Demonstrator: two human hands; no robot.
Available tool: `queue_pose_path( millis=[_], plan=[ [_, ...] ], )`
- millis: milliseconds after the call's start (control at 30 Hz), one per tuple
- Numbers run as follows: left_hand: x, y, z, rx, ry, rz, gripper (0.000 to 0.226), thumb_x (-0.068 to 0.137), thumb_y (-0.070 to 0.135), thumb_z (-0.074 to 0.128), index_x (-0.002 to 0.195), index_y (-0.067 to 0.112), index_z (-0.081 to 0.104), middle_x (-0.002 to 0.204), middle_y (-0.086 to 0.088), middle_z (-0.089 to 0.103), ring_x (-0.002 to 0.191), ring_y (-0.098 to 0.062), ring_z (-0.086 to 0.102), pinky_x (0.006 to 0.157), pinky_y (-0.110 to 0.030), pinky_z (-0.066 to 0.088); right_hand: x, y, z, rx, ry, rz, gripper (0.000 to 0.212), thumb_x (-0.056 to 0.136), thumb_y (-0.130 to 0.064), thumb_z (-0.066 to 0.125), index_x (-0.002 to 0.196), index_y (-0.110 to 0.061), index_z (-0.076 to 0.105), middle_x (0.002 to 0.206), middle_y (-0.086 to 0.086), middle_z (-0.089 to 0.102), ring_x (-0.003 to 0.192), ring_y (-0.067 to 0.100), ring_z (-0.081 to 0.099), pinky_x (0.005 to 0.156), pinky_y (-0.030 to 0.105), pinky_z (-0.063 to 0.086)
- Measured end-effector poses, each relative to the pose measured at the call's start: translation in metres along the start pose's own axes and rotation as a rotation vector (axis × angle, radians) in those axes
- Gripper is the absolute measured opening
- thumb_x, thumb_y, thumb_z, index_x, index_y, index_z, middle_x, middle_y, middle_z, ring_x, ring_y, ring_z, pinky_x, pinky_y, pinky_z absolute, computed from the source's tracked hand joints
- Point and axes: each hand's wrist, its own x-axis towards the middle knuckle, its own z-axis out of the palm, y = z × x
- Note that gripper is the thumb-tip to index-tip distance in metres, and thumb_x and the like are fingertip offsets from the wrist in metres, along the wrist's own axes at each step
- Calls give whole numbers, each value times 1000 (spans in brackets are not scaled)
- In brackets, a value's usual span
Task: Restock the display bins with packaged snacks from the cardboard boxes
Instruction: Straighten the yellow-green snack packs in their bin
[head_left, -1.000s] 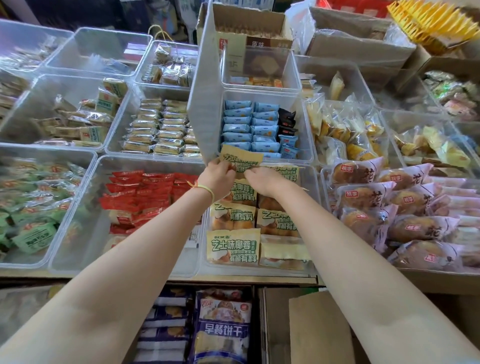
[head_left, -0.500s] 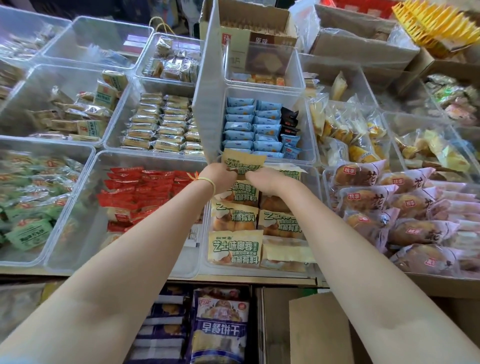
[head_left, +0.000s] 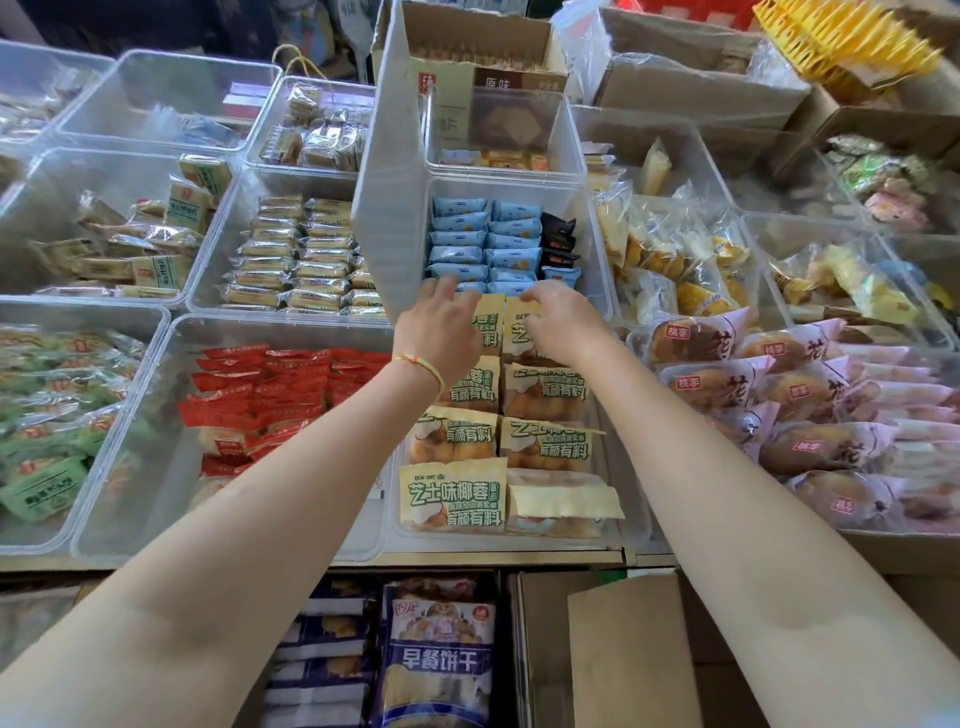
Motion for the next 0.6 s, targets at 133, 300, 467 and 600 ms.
queue_pose_path(
  millis=[133, 300, 467, 600],
  plan=[
    [6, -4, 4, 8, -248, -12, 50, 99, 27, 43, 148, 21, 35, 157, -6, 29, 144, -26, 25, 110, -50, 37, 8, 3, 6, -120, -205, 8, 54, 97, -4, 42, 149, -13, 43, 162, 3, 28, 143, 27, 36, 110, 35, 34],
    [-1, -6, -6, -117, -155, 12, 45, 101, 22, 41, 146, 19, 43, 156, -6, 35, 145, -24, 28, 114, -48, 33, -13, 9, 0, 30, -22, -43, 48, 98, -9, 44, 146, -13, 49, 156, 5, 38, 142, 24, 37, 114, 35, 31],
    [-29, 2, -5, -158, 2, 101, 28, 93, 19, 50, 111, 18, 71, 115, -3, 65, 103, -24, 59, 89, -41, 50, -50, 11, -11, 49, -117, -29, 39, 97, -27, 46, 132, -22, 63, 139, 3, 58, 127, 23, 52, 97, 31, 42],
    [-26, 4, -1, 33, -149, 68, 25, 94, 23, 49, 107, 19, 70, 109, -1, 68, 100, -24, 61, 89, -38, 48, -60, 14, -6, -176, -218, -30, 38, 89, -31, 58, 126, -24, 66, 127, 0, 64, 113, 23, 60, 93, 36, 51]
  ],
)
